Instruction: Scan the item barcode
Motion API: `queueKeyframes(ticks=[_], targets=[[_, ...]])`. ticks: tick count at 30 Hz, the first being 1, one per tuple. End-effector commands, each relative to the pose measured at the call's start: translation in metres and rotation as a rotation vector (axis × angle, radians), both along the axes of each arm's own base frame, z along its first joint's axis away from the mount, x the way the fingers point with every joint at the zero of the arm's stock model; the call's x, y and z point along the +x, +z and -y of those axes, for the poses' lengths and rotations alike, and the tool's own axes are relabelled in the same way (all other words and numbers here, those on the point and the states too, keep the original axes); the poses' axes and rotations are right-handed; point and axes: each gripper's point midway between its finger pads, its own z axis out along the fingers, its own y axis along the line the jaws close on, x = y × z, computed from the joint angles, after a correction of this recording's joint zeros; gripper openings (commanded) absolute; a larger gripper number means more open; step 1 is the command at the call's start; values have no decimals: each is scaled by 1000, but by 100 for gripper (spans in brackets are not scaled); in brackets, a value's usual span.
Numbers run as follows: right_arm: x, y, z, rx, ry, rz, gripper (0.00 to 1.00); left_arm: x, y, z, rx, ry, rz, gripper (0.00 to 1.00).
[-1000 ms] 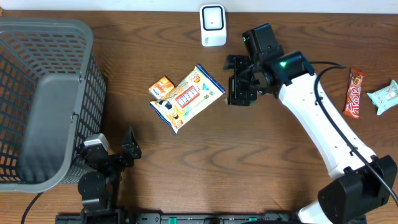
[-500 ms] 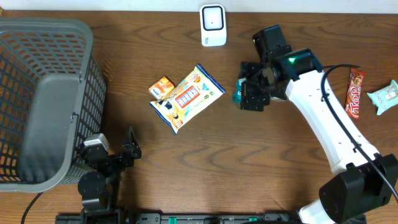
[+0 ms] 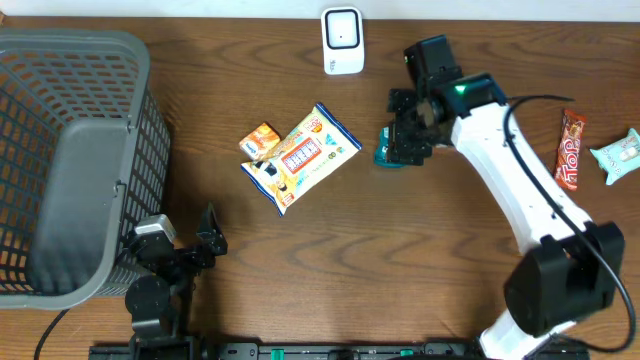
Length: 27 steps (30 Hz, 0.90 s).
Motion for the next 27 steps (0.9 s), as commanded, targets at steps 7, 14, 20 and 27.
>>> queueKeyframes(ticks=[7,14,20,27], targets=[[8,-35,28,-96,-10,-72,68,0,-14,-1,0,3,-33,98],[5,-44,34,-152,44,-87,41,0,-14,-1,0,3,-33,98],[-2,-48,42,-205,86,-109,22,0,-14,-1,0,3,-33,98],[10,-46,44,-307,424,6,1,0,-14,-1,0,3,-33,98]])
